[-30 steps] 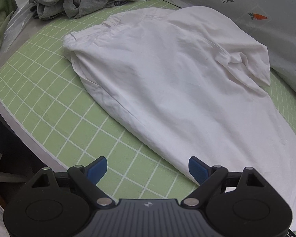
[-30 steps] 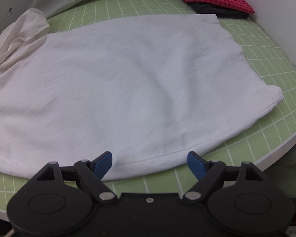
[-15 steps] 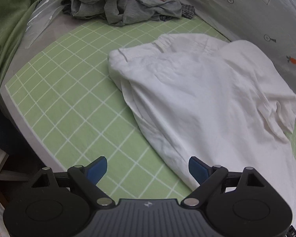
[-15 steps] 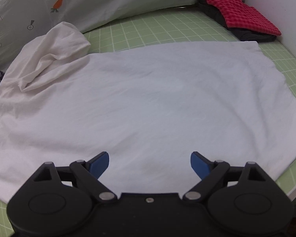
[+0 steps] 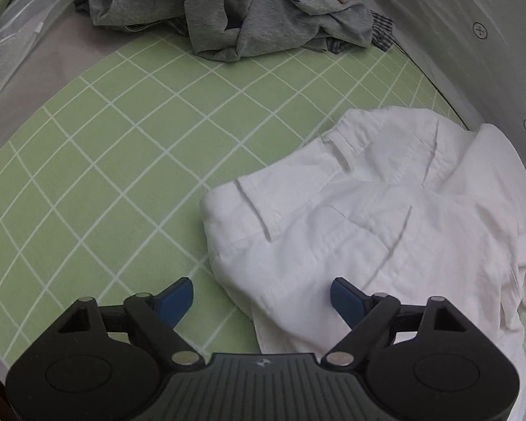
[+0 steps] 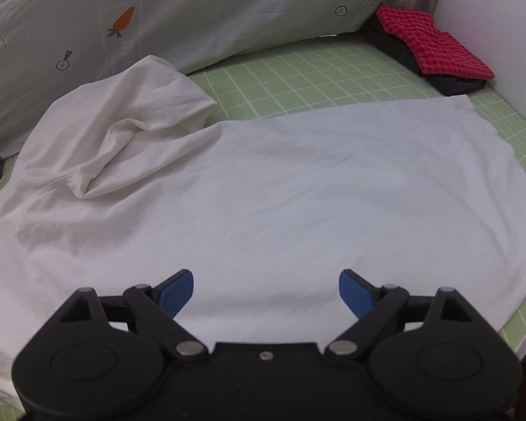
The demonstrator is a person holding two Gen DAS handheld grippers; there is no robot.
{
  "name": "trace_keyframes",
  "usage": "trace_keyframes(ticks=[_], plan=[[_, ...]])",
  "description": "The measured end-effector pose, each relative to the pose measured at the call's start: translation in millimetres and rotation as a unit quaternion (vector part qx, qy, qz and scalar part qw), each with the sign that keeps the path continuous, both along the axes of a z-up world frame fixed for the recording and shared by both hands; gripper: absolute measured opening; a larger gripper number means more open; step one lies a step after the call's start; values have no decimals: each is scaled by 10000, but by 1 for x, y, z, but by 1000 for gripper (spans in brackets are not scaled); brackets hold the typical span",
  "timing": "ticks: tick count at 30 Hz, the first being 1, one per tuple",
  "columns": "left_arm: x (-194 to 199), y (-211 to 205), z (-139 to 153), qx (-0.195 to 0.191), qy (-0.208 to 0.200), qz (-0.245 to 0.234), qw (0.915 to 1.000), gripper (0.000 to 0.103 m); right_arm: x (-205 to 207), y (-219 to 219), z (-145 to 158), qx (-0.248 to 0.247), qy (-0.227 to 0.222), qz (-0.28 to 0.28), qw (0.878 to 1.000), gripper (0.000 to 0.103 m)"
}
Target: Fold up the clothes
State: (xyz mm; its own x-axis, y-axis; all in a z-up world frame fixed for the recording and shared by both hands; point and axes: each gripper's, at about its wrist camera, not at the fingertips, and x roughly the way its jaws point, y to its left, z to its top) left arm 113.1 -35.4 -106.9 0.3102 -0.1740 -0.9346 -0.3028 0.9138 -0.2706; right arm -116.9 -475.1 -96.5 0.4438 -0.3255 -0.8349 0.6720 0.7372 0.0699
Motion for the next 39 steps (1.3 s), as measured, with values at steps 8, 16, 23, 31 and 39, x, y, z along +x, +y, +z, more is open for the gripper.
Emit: trace_keyframes(ticks=[8,16,23,31,39], plan=[[-6,15,-1,-110,-294,86,9995,21,13,47,-7,45,179,247,9995,91],[-49,42,11,-275,-713,239,9968,14,2,63,-14,112,178,653,9976,91],[-108,76,14,60,-494,770,9958,14,-7,51,-21,367,147,680,9969,91],[-119,72,46,787,-471,885,9918,45,2,21,-25,533,-26,770,9956,91],[-60,22,79,1184,-962,490,9871,95,40,-27,-20,120,-253,994,9946,101]])
